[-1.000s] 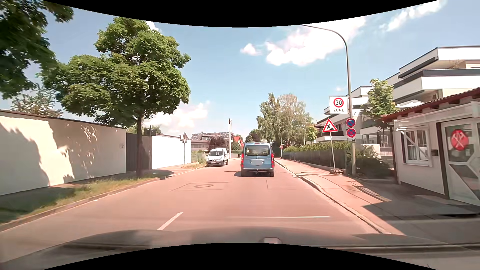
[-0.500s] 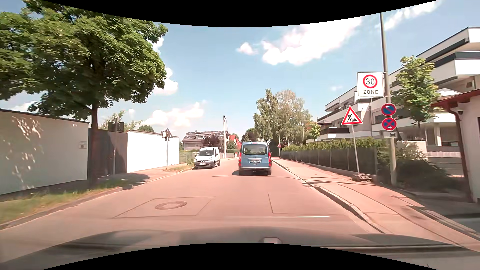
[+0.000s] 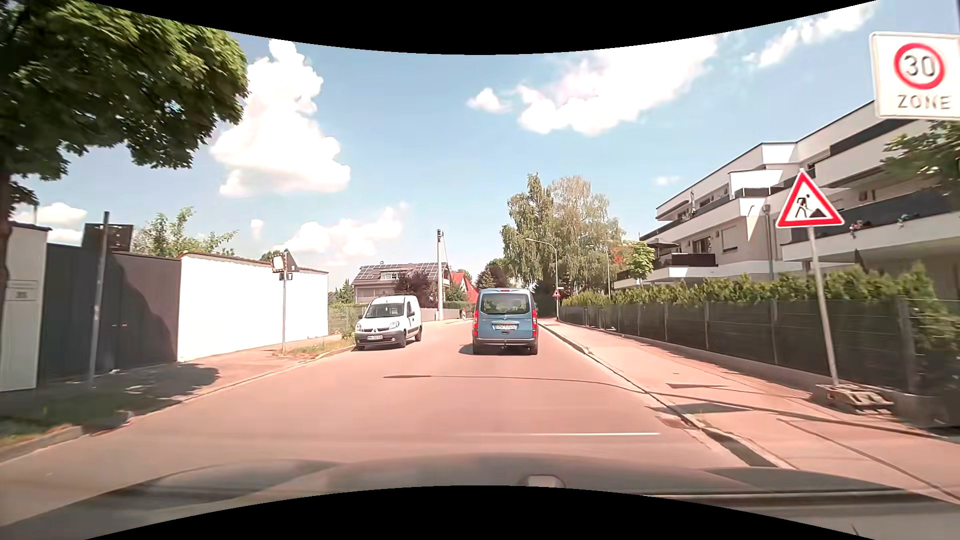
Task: Follow the waypoints while adhering to traffic rules and regulations
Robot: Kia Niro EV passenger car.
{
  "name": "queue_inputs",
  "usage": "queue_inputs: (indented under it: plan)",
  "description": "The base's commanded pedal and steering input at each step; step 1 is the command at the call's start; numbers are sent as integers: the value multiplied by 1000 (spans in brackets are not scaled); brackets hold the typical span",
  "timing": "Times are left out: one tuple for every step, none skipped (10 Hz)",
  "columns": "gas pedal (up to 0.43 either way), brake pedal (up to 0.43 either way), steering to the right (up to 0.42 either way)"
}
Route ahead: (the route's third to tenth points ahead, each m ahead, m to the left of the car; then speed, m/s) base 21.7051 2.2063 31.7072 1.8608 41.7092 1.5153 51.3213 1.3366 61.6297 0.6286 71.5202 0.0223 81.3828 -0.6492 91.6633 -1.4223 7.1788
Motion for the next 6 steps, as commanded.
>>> queue_inputs:
  plan:
    - [138,0,14]
    - [138,0,14]
    - [138,0,14]
    - [130,0,10]
    - [59,0,5]
    - [28,0,5]
